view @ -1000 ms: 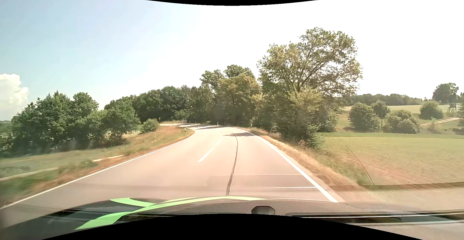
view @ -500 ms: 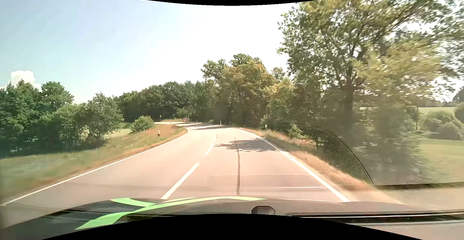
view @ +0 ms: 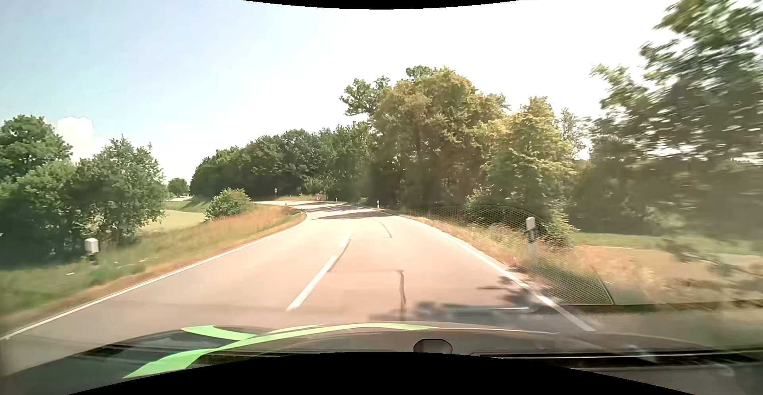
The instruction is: Follow the waypoints while adhering to traffic rules and regulations
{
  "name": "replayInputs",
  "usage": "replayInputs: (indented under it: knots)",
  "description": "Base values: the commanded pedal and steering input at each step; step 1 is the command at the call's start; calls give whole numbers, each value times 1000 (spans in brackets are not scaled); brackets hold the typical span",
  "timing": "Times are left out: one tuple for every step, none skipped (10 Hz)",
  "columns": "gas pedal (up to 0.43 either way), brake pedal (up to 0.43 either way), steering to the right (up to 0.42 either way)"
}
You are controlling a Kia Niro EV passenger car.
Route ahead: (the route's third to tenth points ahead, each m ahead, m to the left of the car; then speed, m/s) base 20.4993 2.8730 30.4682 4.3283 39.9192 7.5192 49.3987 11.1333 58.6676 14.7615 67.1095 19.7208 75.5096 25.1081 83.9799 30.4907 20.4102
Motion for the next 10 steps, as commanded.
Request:
replayInputs:
  knots:
    - [59, 0, -45]
    - [79, 0, -45]
    - [118, 0, -45]
    - [150, 0, -44]
    - [157, 0, -43]
    - [177, 0, -43]
    - [189, 0, -43]
    - [189, 0, -43]
    - [197, 0, -43]
    - [197, 0, -43]
